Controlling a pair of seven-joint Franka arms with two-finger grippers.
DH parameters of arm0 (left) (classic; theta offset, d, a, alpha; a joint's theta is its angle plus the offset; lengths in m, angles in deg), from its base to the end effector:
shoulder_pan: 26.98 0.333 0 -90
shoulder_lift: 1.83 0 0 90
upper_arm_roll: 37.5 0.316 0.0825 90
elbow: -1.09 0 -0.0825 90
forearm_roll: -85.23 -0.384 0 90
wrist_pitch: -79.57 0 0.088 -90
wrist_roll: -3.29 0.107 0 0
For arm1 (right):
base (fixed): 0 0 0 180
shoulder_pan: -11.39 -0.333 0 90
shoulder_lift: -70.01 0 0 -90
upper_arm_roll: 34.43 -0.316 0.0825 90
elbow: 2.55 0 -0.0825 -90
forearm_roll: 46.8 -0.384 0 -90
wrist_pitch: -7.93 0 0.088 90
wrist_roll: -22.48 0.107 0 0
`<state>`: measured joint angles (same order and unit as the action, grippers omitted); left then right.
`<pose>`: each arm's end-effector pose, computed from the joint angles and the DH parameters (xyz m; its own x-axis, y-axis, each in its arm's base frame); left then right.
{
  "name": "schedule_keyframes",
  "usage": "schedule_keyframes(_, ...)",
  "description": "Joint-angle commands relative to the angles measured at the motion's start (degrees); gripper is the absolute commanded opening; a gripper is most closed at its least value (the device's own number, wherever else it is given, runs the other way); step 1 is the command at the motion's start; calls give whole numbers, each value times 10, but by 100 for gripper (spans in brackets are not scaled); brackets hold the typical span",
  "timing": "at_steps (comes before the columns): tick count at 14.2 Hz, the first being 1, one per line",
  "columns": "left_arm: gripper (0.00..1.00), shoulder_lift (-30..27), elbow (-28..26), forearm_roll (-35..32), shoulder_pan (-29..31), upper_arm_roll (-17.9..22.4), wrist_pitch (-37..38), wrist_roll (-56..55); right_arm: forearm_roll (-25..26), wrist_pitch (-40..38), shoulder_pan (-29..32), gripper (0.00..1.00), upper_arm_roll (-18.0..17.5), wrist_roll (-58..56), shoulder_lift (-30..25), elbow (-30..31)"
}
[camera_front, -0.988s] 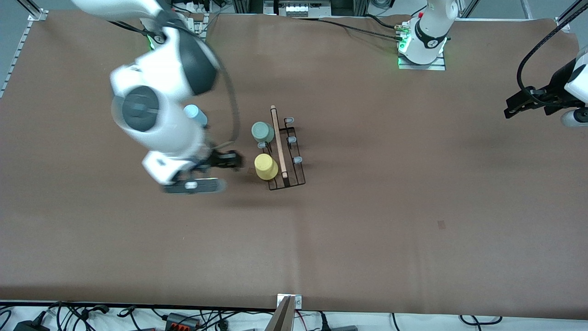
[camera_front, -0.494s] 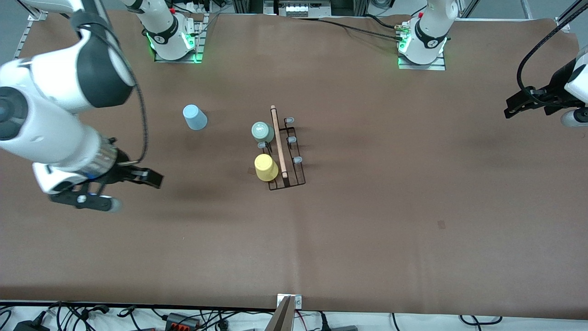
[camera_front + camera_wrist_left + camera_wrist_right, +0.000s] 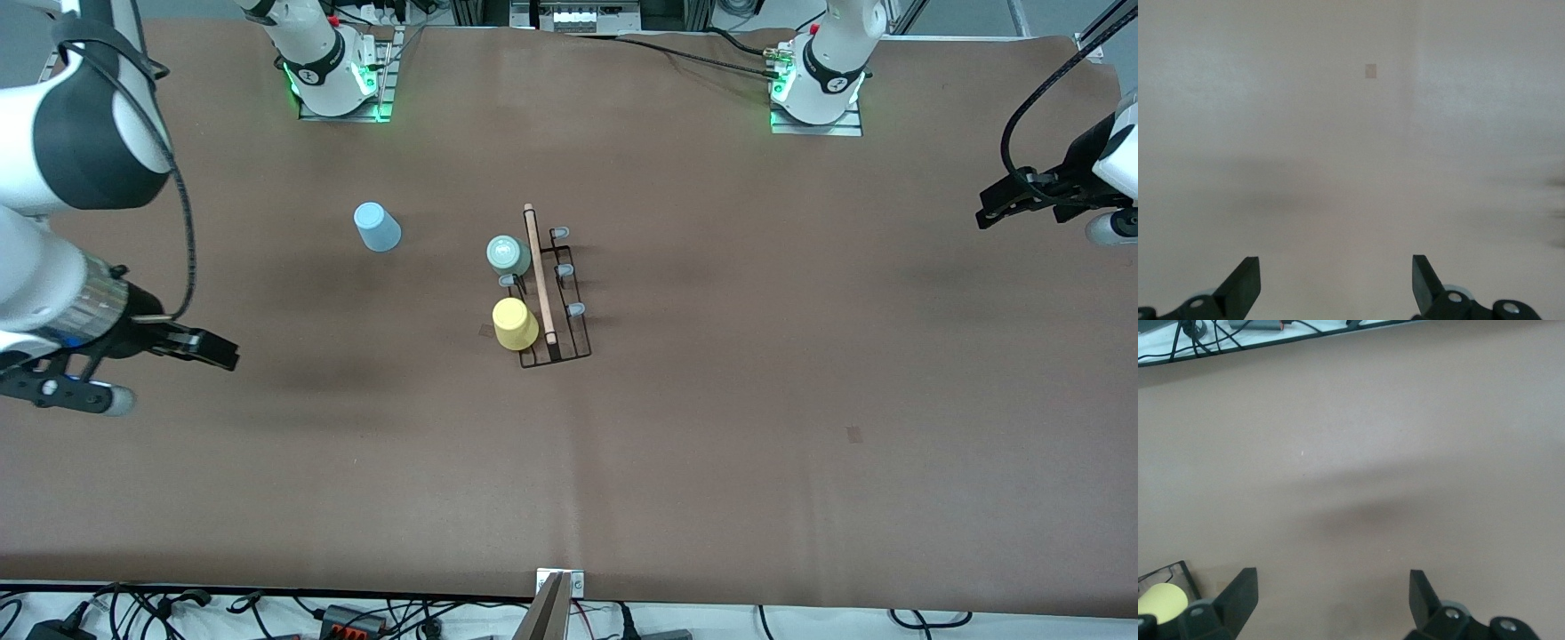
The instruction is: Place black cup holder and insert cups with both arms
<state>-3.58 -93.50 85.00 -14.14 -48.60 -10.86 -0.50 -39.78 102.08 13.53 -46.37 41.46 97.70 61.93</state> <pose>0.5438 0.0154 0.6038 0.9944 0.0966 -0.0419 0.0962 -0.9953 -0.0127 0.6938 0.0703 0.5433 0.9828 -0.1780 0.0497 -0.1787 -0.9838 0.0106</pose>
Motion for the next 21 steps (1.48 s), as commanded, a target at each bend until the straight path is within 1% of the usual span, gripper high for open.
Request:
schedule_keyframes(1,100,3,10,11,7,0,7,5,0,3,4,100,28,-60,-27,25)
schedule_keyframes(3,100,3,10,11,7,0,7,5,-1,9,15,100,43,-101,-57,52)
schedule_keyframes(4,100,2,10,11,7,0,7,5,-5,9,29,100,43,-115,-73,67)
schedule_keyframes(6,100,3,10,11,7,0,7,5,-24,5,50,100,50,-158,-100,86)
schedule_keyframes(8,100,3,10,11,7,0,7,5,-30,-4,42,100,78,-179,-113,86)
schedule_keyframes(9,100,2,10,11,7,0,7,5,-34,-6,42,100,80,-180,-120,87)
schedule_keyframes(11,100,3,10,11,7,0,8,5,-33,-44,30,100,82,-174,-133,87)
schedule_keyframes(13,100,2,10,11,7,0,8,5,-32,-56,-2,100,111,-167,-143,85)
schedule_keyframes(16,100,3,10,11,7,0,8,5,-33,-61,-2,100,112,-177,-151,92)
schedule_keyframes(17,100,3,10,11,7,0,8,5,-33,-58,-2,100,112,-177,-162,104)
schedule_keyframes(19,100,3,10,11,7,0,8,5,-35,-39,-2,100,111,-177,-201,176)
schedule_keyframes(21,100,3,10,11,7,0,8,5,-35,21,-2,100,111,-177,-264,281)
